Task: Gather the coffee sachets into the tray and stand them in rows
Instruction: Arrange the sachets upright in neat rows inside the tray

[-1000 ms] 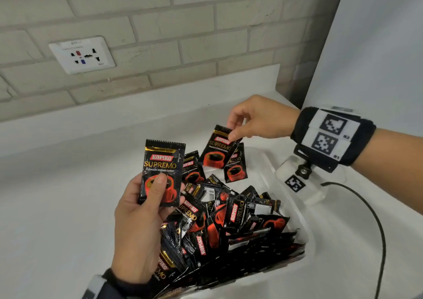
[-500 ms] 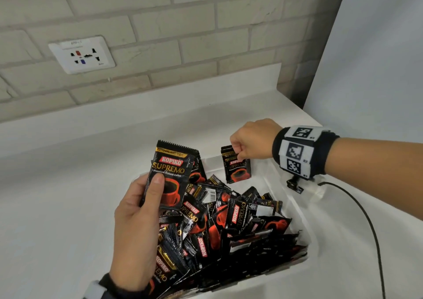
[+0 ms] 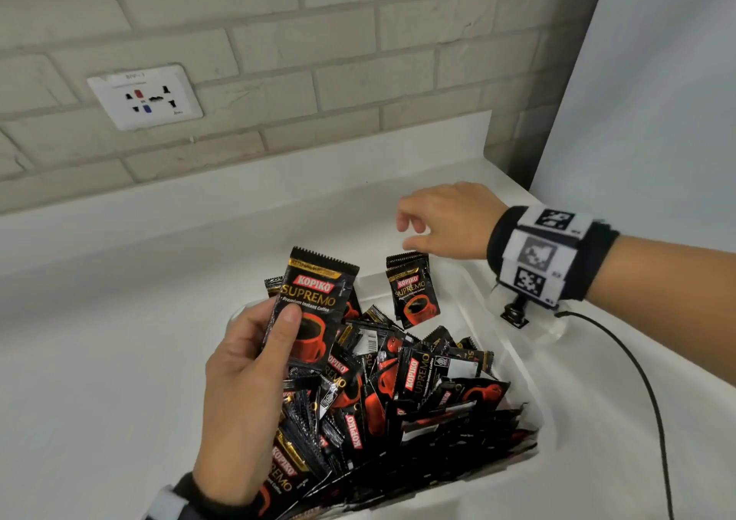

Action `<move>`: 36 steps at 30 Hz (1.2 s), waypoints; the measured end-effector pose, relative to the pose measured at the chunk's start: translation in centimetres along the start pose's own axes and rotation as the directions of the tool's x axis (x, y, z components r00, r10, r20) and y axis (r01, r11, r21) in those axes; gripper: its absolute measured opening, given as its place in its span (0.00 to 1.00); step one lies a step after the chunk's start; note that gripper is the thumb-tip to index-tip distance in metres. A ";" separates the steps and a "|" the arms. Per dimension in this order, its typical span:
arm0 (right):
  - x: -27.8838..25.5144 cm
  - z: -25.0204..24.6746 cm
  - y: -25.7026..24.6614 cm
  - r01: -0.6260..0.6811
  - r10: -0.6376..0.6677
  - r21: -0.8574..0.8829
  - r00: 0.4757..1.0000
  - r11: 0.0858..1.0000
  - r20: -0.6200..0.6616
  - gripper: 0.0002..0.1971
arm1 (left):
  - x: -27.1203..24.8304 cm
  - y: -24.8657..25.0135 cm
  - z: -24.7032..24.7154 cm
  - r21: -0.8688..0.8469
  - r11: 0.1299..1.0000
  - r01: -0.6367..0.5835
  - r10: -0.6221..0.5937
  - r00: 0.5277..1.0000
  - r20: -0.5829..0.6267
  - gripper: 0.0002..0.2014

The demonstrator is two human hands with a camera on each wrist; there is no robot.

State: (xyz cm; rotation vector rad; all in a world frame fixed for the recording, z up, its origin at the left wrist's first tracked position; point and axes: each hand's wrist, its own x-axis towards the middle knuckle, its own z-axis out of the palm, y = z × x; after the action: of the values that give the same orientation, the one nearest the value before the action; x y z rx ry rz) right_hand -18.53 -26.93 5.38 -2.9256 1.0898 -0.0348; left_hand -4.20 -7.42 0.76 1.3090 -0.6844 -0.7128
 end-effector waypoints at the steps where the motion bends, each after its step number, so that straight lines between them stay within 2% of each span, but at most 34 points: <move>1: -0.3 -0.8 -0.4 0.006 -0.005 0.147 1.000 0.989 -0.011 0.12 | 0.1 0.1 0.3 0.003 1.000 -0.005 0.005 1.000 -0.002 0.08; 2: -0.5 -1.5 -1.0 0.026 -0.022 0.324 1.000 0.946 -0.017 0.12 | 0.2 0.2 0.5 0.003 1.000 -0.015 0.015 1.000 0.003 0.07; 4: -1.3 -3.0 -2.7 0.089 -0.105 0.627 0.994 0.774 -0.012 0.11 | 0.3 0.2 1.1 0.005 0.999 -0.046 0.045 0.999 0.029 0.05; 5: -1.7 -3.5 -3.4 0.101 -0.152 0.701 0.988 0.706 0.011 0.10 | 0.3 0.3 1.4 0.013 0.998 -0.056 0.055 0.998 0.043 0.05; 7: -2.4 -4.0 -4.4 0.118 -0.227 0.724 0.972 0.680 0.055 0.11 | 0.2 0.4 2.1 0.008 0.998 -0.066 0.065 0.996 0.054 0.06; 9: -2.6 -4.0 -4.8 0.150 -0.255 0.697 0.966 0.701 0.049 0.11 | 0.0 0.5 2.5 -0.007 0.998 -0.070 0.070 0.995 0.076 0.06; 11: -2.6 -3.9 -4.5 0.137 -0.230 0.672 0.972 0.728 0.051 0.12 | -0.1 0.5 2.5 0.008 0.996 -0.088 0.086 0.991 0.104 0.05; 13: -2.3 -3.8 -3.8 0.109 -0.195 0.621 0.978 0.776 0.073 0.12 | -0.1 0.2 1.8 0.067 0.991 -0.113 0.106 0.990 0.097 0.13; 16: -1.6 -3.3 -2.4 0.079 -0.150 0.436 0.980 0.896 0.131 0.07 | -0.1 0.2 0.7 0.115 0.986 -0.118 0.112 0.992 0.058 0.18; 20: -0.7 -1.9 -1.1 0.023 -0.055 0.140 0.971 0.990 0.232 0.08 | -0.6 0.6 0.0 0.109 0.989 -0.100 0.099 0.995 0.020 0.14; 25: 0.4 1.0 -1.1 0.060 -0.047 -0.032 0.948 0.998 0.315 0.14 | -1.1 1.0 -0.5 0.157 0.982 -0.100 0.094 0.994 0.047 0.16; 29: 1.1 2.1 -1.6 0.129 -0.073 -0.144 0.938 0.981 0.340 0.12 | -1.2 0.8 -0.8 0.182 0.977 -0.110 0.101 0.993 0.058 0.14; 36: 1.9 2.5 -1.7 0.178 -0.112 -0.262 0.962 0.949 0.247 0.09 | -1.1 0.6 -1.0 0.202 0.972 -0.117 0.106 0.992 0.068 0.16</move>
State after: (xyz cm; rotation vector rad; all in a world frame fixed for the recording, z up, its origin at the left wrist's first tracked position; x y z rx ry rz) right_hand -15.92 -26.89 2.94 -3.1462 0.9076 0.4857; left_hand -4.01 -5.88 1.18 1.4307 -0.8896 -0.6010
